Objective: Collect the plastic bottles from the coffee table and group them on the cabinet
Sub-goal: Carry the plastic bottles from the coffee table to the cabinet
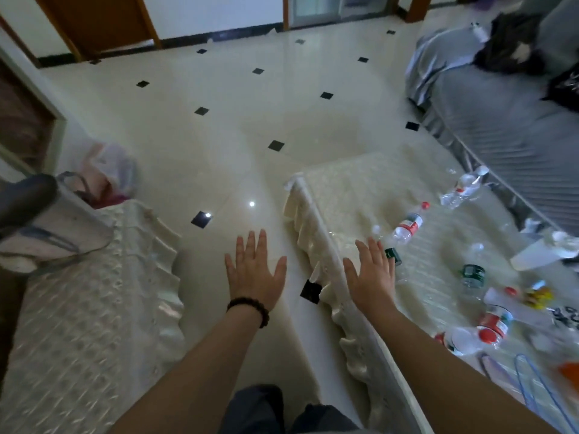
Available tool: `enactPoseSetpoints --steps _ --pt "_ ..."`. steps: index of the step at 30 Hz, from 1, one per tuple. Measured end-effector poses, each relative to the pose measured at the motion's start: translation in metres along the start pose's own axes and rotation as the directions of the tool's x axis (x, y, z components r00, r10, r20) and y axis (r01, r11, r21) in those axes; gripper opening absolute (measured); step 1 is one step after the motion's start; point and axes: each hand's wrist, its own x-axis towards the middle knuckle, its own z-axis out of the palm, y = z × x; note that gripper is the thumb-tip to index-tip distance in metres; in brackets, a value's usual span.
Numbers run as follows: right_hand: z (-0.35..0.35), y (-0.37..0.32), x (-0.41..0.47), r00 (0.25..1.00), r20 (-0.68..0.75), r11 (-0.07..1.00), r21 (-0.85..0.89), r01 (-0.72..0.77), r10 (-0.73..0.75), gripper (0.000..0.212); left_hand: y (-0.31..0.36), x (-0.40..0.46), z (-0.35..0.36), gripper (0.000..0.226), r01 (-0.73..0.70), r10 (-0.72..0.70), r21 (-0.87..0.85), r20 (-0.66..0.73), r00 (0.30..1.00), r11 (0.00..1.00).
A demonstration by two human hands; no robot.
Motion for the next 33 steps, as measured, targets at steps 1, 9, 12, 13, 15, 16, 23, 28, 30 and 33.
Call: enactPoseSetpoints --steps 1,9,12,13,15,16,23,28,30,33 --pt "0.0 0.004 0.008 1.0 -0.012 1.0 -0.002 -0.026 0.026 0.055 0.005 0.014 0.002 0.07 -0.027 0.027 0.01 0.013 1.0 1.0" --pt "0.013 0.013 0.086 0.955 -0.129 0.963 0.03 -0.267 0.269 0.057 0.034 0.152 0.014 0.07 -0.272 0.259 0.065 0.159 0.953 0.96" --pt "0.021 0.001 0.116 0.905 -0.166 0.92 0.073 -0.386 0.392 0.057 0.042 0.212 0.013 0.071 -0.383 0.363 0.048 0.225 0.904 0.923" --pt "0.023 -0.005 0.125 0.884 -0.178 0.902 0.091 -0.422 0.431 0.057 0.043 0.231 0.013 0.071 -0.423 0.403 0.038 0.236 0.884 0.905" --pt "0.028 -0.014 0.141 0.837 -0.198 0.86 0.124 -0.496 0.511 0.057 0.047 0.268 0.012 0.07 -0.505 0.482 0.03 0.259 0.837 0.862" --pt "0.031 -0.017 0.148 0.81 -0.208 0.836 0.14 -0.531 0.549 0.057 0.049 0.284 0.012 0.07 -0.542 0.515 0.031 0.267 0.814 0.84" --pt "0.035 -0.027 0.167 0.627 -0.295 0.692 0.252 -0.676 0.721 0.055 0.085 0.355 0.027 0.068 -0.719 0.669 0.018 0.349 0.656 0.695" --pt "0.037 -0.012 0.167 0.496 -0.309 0.579 0.317 -0.751 0.812 0.055 0.127 0.37 0.053 0.068 -0.81 0.737 -0.023 0.431 0.521 0.586" --pt "0.041 -0.002 0.169 0.461 -0.303 0.545 0.325 -0.773 0.834 0.056 0.146 0.374 0.068 0.068 -0.839 0.756 -0.027 0.45 0.475 0.543" --pt "0.047 0.018 0.177 0.408 -0.281 0.489 0.349 -0.799 0.868 0.056 0.176 0.377 0.091 0.069 -0.872 0.775 -0.044 0.481 0.409 0.487"
